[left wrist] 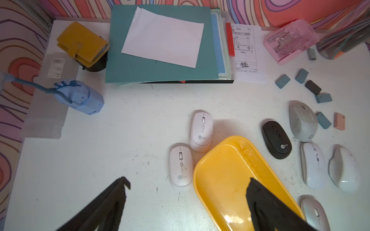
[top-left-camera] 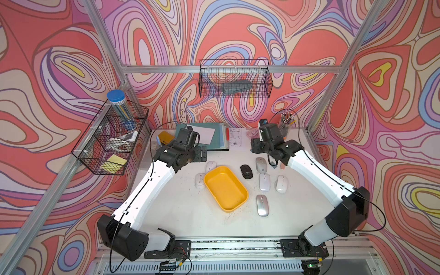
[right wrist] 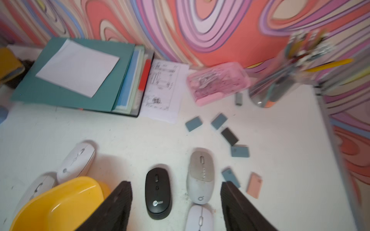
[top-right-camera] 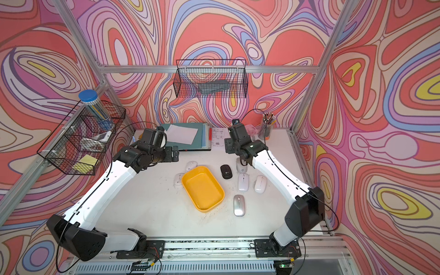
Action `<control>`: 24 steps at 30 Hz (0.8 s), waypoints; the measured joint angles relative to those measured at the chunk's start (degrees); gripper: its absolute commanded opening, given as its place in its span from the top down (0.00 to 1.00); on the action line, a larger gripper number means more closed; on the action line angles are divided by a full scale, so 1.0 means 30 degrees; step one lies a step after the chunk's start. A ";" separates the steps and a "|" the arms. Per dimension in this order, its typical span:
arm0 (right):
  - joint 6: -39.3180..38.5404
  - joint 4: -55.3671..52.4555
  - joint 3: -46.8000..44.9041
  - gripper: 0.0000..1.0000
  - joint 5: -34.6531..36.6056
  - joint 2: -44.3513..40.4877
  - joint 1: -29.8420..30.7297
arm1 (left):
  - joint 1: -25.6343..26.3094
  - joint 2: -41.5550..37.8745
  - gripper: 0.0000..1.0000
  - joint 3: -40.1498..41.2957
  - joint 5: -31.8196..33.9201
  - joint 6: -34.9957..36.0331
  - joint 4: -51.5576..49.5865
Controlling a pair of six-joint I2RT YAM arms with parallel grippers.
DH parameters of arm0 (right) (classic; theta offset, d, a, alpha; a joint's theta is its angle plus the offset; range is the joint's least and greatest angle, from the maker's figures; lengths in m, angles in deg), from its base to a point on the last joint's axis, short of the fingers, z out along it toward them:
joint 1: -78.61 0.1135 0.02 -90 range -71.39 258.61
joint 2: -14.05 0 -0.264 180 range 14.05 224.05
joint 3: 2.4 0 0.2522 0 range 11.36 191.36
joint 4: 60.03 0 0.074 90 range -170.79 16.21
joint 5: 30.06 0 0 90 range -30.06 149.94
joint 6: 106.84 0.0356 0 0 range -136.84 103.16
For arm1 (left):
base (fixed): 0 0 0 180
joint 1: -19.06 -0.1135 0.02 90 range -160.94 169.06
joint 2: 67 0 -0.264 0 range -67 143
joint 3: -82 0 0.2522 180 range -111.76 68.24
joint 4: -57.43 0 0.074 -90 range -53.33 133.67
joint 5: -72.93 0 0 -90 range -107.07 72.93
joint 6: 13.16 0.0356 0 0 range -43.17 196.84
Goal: Take out the mouse from the storage box
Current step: Reset both arms
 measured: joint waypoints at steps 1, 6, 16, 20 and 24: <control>0.0124 0.0189 -0.1005 0.34 -0.1078 0.0211 0.0036 | 0.0000 -0.0036 0.05 0.0277 0.0401 -0.0015 -0.0007; 0.0350 0.0546 -0.4976 0.30 -0.2550 -0.0073 0.0197 | 0.0000 -0.0197 0.06 0.2681 0.2113 -0.0160 0.1071; -0.5566 0.9661 -0.6819 0.02 0.4692 -0.2229 -0.0423 | -0.0102 -0.2739 0.01 1.1373 0.3526 0.4211 1.2976; -0.4656 1.0724 -0.7766 0.02 0.2565 -0.1887 -0.4743 | -0.0670 -0.2929 0.06 1.4010 0.6018 0.5588 1.7362; -0.3789 1.4054 -1.1366 0.02 0.2871 -0.2295 -0.8364 | -0.0845 -0.3053 0.09 1.7835 0.7978 0.5872 2.2542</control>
